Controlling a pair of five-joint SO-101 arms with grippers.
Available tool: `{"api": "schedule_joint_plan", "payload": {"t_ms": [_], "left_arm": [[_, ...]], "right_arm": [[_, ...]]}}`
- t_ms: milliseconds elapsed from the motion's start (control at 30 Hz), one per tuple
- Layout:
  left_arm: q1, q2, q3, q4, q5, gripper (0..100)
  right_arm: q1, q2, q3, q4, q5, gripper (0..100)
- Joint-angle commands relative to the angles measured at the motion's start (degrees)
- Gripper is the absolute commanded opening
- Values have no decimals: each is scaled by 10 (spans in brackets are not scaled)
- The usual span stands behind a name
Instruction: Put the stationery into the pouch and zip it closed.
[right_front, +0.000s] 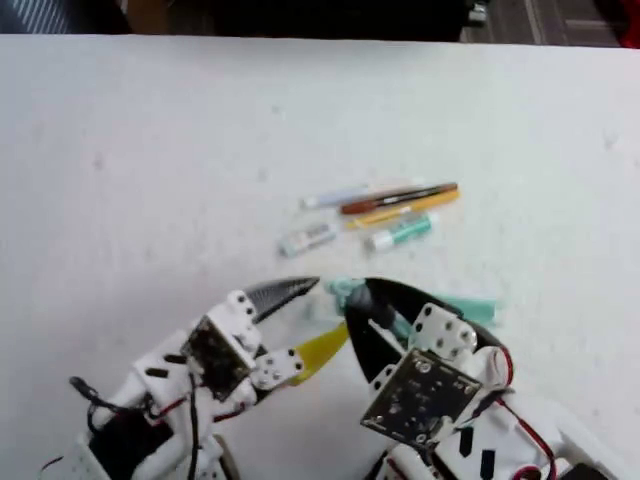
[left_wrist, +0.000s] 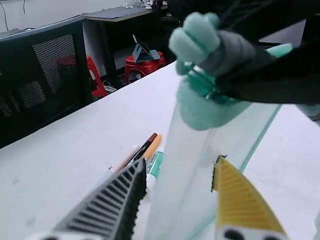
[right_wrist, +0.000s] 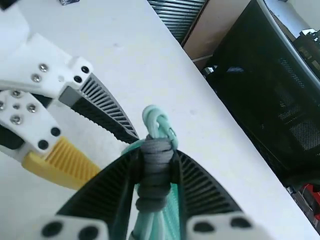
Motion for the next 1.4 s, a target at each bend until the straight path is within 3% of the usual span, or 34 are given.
{"api": "schedule_joint_plan", "payload": {"t_ms": [0, 267, 633, 933, 1000, 1167, 1367], "left_arm": [[23, 3, 14, -48, 7, 217], [55, 2, 18, -41, 7, 203], [131, 0, -59, 38, 6, 203], [131, 0, -48, 53, 8, 203], [131, 0, -52, 77, 33, 207], [100, 0, -88, 113, 206, 262], [77, 0, -94, 123, 178, 278]], "right_arm": [[-36, 8, 1, -3, -4, 17], [-46, 53, -7, -8, 1, 17], [-46, 163, -193, 80, -4, 17], [-44, 176, -196, 85, -4, 17], [-44, 176, -197, 100, -4, 17], [-44, 165, -193, 107, -4, 17], [-46, 164, -193, 106, -25, 17]]}}
